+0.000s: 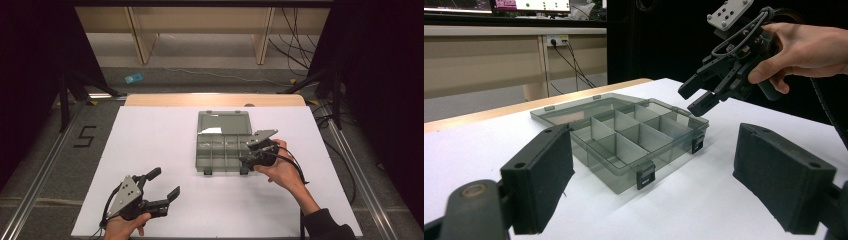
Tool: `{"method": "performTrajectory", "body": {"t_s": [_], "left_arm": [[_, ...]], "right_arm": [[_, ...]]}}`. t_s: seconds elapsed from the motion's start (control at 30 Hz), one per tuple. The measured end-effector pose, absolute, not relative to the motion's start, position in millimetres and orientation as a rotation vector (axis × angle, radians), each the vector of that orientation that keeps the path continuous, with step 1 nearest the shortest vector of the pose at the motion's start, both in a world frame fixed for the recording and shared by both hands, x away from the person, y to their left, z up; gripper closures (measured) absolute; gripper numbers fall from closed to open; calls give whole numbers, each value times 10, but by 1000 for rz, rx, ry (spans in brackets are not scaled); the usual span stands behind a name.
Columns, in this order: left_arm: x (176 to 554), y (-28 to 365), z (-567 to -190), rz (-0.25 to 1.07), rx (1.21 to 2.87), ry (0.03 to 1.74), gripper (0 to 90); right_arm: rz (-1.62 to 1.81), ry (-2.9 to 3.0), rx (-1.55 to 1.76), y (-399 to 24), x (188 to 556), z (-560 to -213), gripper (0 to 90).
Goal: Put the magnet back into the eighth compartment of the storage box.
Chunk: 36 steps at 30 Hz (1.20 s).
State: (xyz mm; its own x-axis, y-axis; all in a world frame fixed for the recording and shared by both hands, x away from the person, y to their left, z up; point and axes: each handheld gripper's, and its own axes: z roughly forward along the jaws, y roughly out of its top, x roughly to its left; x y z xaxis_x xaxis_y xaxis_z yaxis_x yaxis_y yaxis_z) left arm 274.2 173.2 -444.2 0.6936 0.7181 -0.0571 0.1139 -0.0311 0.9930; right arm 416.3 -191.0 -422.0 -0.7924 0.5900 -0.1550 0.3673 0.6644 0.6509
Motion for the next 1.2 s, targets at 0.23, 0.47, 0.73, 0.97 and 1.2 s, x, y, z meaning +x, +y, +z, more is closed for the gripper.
{"method": "performTrajectory", "body": {"t_s": [0.23, 0.47, 0.73, 0.97, 1.2], "left_arm": [[2741, 1732, -4441, 556, 1551, 706, 158], [2746, 1738, -4438, 563, 1557, 697, 158], [2745, 1739, -4438, 563, 1556, 697, 158], [2745, 1740, -4437, 563, 1556, 698, 158], [2745, 1742, -4436, 563, 1555, 698, 159]], "right_arm": [[893, 2535, 764, -1908, 4136, -4193, 376], [910, 2535, 769, -1873, 4072, -4157, 349], [968, 2513, 757, -1839, 4036, -4141, 328], [977, 2528, 744, -1832, 3997, -4106, 323], [1011, 2505, 758, -1822, 3947, -4106, 321]]}}
